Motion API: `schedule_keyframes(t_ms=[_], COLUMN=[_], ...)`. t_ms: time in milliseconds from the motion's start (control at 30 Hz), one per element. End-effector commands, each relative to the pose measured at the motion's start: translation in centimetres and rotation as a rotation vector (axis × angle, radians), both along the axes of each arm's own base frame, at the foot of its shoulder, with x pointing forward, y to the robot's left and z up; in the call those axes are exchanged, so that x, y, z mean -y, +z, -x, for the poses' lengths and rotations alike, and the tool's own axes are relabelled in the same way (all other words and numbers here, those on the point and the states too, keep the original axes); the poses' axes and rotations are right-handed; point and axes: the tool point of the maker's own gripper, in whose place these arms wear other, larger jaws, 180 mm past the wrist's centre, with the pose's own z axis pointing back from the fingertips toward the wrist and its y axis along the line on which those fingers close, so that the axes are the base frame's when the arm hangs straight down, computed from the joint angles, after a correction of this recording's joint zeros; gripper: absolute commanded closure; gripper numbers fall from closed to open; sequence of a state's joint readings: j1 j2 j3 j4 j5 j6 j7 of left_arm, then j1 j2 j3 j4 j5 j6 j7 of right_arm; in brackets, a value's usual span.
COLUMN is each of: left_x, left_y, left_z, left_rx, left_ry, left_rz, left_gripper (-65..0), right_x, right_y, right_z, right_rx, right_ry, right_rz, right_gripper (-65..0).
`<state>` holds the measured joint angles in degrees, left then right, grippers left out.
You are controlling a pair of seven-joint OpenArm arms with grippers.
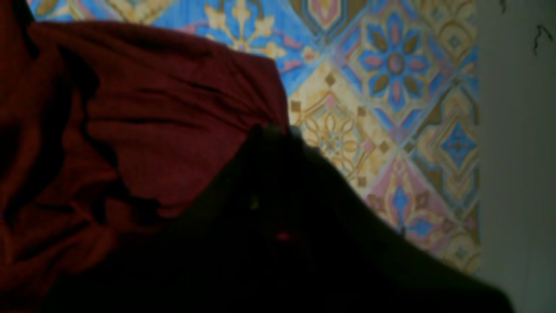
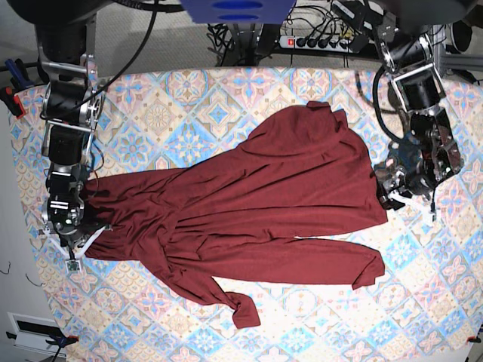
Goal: Layout the t-shirt on the table in an organized manner, then fold the t-shirt properly
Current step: 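Slide the left gripper along the shirt edge toward the hem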
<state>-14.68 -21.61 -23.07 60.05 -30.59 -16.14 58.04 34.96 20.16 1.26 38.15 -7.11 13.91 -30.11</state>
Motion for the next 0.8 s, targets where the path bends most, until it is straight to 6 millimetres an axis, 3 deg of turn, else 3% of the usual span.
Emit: schedule_keyframes(t_ms=[0,200,267,367,500,567,667,767], left_x=[-0.7,3.6,5.9,7.3,7.2,6.8,5.1,3.9], left_y=[1.9,0.8,0.2,0.0,0.2,0.8,2.0,4.4], left_z=[-1.7,-3.0,-3.2,-3.4,-3.7,-4.4,-5.4,-8.0], left_rx=[0.058,0.017,-0.003,-0.011,0.002,0.050,0.114,0.184], left_ry=[0.009,-0.107,-0.181,-0.228,-0.223,-0.204,-0.172,-0.158], left_rz=[-0.009,-0.006,-0.018,-0.031,-0.031,-0.042,-0.088,-0.163], left_gripper=[-37.9,-36.8,-32.8,-25.6,-10.7,0.0,0.0,0.0], right_x=[1.0,1.0,1.0,1.0,1.0,1.0,0.9,0.8], right_y=[2.8,2.8,2.8,2.8,2.8,2.8,3.8,5.3], right_z=[-1.6,-1.6,-1.6,-1.6,-1.6,-1.6,-2.1,-2.7], right_rx=[0.071,0.071,0.071,0.072,0.071,0.073,0.100,0.135], right_ry=[-0.009,-0.009,-0.009,-0.010,-0.009,-0.008,-0.002,0.007], right_rz=[0.017,0.017,0.017,0.016,0.015,0.016,0.025,0.038], right_gripper=[-0.7,-0.7,-0.7,-0.7,-0.7,-0.7,-0.7,-0.7])
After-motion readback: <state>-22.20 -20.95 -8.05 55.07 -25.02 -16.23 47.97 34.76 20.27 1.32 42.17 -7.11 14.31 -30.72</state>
